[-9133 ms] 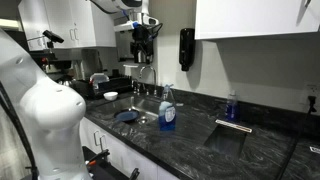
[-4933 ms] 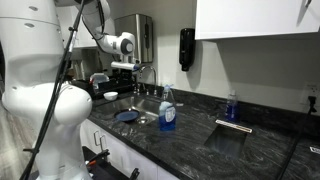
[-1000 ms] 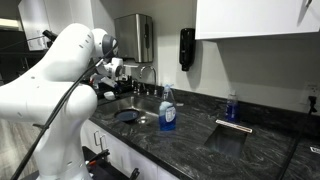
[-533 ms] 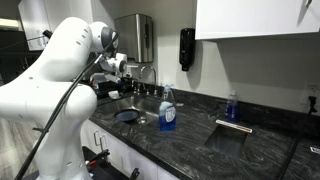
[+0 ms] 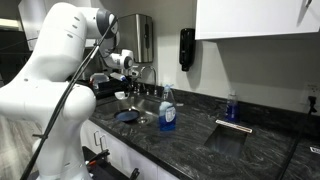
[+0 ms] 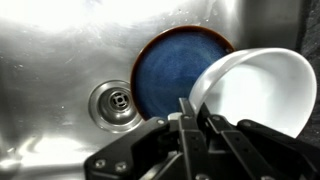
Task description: Move the white bowl to the right side of the sink
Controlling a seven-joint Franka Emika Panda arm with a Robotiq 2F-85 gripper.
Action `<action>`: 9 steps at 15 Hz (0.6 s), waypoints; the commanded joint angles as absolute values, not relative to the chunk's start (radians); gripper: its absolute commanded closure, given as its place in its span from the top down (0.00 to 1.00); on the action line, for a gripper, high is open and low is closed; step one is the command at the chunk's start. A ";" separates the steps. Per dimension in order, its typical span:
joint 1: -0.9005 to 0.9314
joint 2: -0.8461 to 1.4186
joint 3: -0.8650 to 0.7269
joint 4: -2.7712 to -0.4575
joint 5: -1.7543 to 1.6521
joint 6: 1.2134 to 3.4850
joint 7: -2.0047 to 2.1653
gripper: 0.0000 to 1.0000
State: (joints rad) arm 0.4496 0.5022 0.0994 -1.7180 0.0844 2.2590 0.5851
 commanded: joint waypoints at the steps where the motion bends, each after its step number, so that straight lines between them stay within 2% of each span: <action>1: 0.390 0.356 0.107 -1.902 0.086 2.294 0.564 0.02; 9: 0.225 0.097 0.077 -2.209 0.090 2.317 0.433 0.02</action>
